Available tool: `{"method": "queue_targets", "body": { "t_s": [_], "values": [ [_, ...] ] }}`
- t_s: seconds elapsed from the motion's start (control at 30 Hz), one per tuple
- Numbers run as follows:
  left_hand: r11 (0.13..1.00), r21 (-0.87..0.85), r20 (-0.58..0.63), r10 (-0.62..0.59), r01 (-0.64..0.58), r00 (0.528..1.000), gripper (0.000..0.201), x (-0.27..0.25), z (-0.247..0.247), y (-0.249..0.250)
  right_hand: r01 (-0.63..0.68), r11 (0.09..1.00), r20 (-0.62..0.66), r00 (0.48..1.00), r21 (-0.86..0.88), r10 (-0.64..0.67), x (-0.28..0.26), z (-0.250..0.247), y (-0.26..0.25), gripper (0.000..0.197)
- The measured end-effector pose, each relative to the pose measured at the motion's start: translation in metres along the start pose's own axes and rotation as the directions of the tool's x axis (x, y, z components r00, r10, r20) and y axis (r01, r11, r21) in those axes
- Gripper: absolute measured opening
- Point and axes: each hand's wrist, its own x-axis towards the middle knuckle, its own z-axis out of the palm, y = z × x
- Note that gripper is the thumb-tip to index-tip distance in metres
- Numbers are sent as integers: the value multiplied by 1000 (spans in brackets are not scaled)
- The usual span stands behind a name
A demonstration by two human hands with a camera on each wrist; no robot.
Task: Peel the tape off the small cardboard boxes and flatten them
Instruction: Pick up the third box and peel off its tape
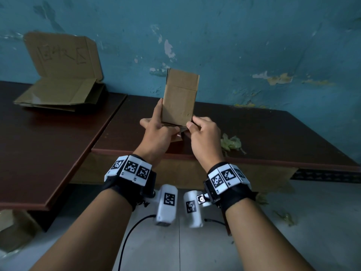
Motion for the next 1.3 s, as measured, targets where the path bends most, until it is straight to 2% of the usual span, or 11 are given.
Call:
{"method": "queue_targets", "body": {
  "t_s": [0.17,0.27,0.43,0.7,0.8,0.93,1.03,1.3],
  "values": [
    [1000,-1,-10,-11,11,1000,87,0,0,1,-8,1000,-6,1000,0,8,-1,1,-1,30],
    [1000,12,-35,7,-6,999,88,0,2,-2,2,1000,33,999,8,-3,-2,-2,-5,31],
    [998,34,-52,51,-49,997,94,0,6,-10,32,999,37,999,28,-33,-3,-5,-7,18],
    [997,43,-65,66,-63,996,92,-3,11,-7,-1,1000,72,997,7,0,2,-5,-7,31],
    [996,69,-73,59,-54,996,91,-3,12,-7,11,999,71,997,-51,-7,3,-4,-6,20],
    [994,96,-78,62,-54,995,89,-7,16,-6,19,990,24,1000,-138,-15,4,0,-1,26],
    [993,105,-86,57,-48,995,87,-8,18,-6,-3,984,9,1000,-179,4,3,1,1,22],
    [999,47,-96,19,-14,995,81,-12,17,1,19,989,20,1000,-145,-16,-2,-3,-3,35]
  ]
}}
